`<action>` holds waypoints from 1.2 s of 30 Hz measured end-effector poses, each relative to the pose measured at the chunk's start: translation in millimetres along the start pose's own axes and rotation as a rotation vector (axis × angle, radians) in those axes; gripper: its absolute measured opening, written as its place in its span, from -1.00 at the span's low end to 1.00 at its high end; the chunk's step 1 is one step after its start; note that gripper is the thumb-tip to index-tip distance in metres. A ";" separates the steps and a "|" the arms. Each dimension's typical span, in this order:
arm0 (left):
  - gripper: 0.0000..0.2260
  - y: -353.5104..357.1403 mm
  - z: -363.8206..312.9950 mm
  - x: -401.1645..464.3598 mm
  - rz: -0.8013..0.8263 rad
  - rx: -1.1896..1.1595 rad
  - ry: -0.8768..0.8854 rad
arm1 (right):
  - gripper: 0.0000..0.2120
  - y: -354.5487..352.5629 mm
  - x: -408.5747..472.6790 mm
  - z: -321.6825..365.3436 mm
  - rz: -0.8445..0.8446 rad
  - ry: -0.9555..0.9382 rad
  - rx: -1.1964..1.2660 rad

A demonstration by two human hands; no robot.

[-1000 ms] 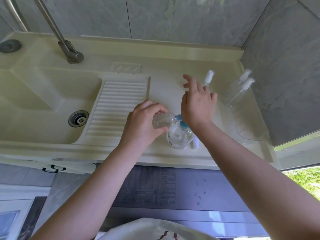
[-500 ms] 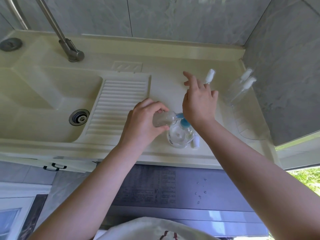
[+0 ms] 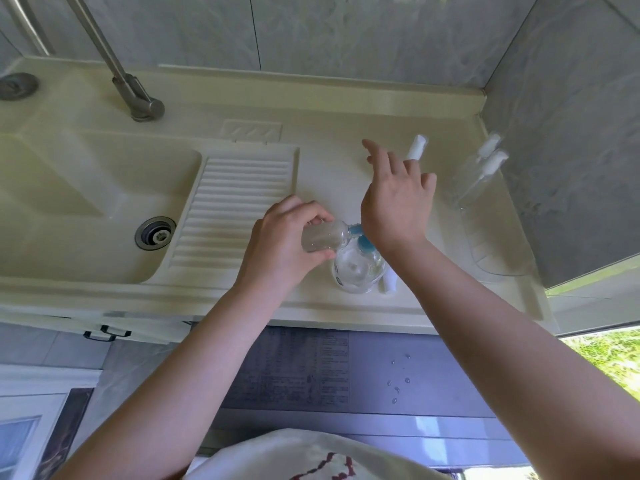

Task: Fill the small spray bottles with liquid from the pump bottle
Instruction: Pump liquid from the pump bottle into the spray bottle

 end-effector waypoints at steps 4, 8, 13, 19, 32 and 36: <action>-0.58 -0.7 -2.1 -0.1 -0.009 0.006 0.005 | -0.26 -8.7 -0.5 5.5 -0.052 -0.003 -0.009; -0.58 0.6 2.2 0.7 -0.001 0.012 -0.005 | -0.32 6.8 -4.9 -1.2 0.005 0.018 0.050; -0.58 -0.5 -0.3 -0.5 -0.010 -0.003 0.006 | -0.29 -3.0 0.7 -1.4 -0.045 0.023 0.059; -0.57 2.5 1.5 0.3 0.000 0.008 -0.002 | -0.32 16.9 -0.4 -6.6 0.111 0.049 0.082; -0.57 -1.6 -1.8 -2.2 0.001 0.015 -0.004 | -0.32 12.7 2.4 -6.0 0.122 0.083 0.117; -0.57 -1.5 -1.8 -1.7 0.002 0.021 -0.010 | -0.35 11.7 0.5 -3.6 0.082 0.049 0.073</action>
Point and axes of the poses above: each hand's wrist, its own x-axis towards the middle knuckle, its own y-axis out of the palm, z = x × y, the point moved 7 cm from there along x, towards the middle knuckle, and after that the axes turned 15 degrees about z, right-handed, at the moved point
